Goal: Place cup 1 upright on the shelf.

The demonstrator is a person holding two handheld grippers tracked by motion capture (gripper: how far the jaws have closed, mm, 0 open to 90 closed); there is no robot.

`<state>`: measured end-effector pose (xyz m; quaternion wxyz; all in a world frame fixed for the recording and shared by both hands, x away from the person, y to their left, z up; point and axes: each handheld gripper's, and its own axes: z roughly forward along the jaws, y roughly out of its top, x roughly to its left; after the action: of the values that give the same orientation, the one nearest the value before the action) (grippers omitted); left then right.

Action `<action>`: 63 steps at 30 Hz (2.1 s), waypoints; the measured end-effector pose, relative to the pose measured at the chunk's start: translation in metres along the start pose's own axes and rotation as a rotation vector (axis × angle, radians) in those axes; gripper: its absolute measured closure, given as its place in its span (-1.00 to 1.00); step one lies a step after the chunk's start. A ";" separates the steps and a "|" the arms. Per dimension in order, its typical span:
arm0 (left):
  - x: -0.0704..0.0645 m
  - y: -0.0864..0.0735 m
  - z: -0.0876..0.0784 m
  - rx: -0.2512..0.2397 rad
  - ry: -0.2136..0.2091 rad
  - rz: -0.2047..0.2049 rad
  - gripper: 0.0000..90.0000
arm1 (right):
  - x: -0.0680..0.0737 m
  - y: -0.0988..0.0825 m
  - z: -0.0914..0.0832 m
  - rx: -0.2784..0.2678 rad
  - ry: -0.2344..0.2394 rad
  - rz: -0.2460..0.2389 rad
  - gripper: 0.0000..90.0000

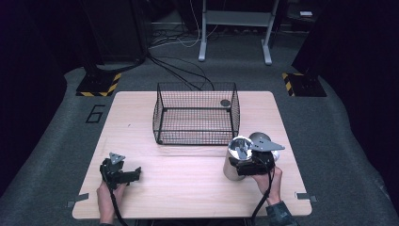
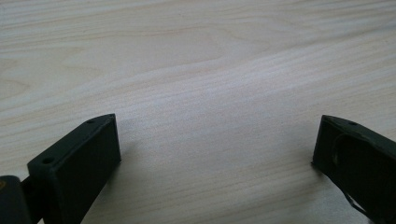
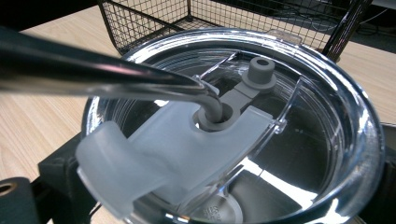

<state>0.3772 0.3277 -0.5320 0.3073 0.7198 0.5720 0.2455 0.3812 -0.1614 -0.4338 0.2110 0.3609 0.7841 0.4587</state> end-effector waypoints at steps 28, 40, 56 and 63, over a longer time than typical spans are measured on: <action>0.000 0.000 0.000 -0.002 -0.001 -0.002 -0.99 | 0.006 0.031 -0.016 -0.033 0.030 -0.015 -0.93; 0.000 0.000 0.000 0.000 0.000 0.000 -0.99 | 0.007 0.045 -0.013 -0.008 0.059 -0.005 -0.93; 0.001 0.000 -0.001 0.008 -0.002 0.011 -0.99 | 0.011 0.075 -0.010 -0.015 0.100 -0.029 -0.93; 0.001 0.000 -0.001 0.008 -0.001 0.010 -0.99 | 0.015 0.090 -0.005 -0.015 0.118 -0.045 -0.93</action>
<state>0.3770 0.3284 -0.5316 0.3035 0.7240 0.5692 0.2443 0.4012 -0.1242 -0.3532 0.1772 0.3139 0.7998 0.4800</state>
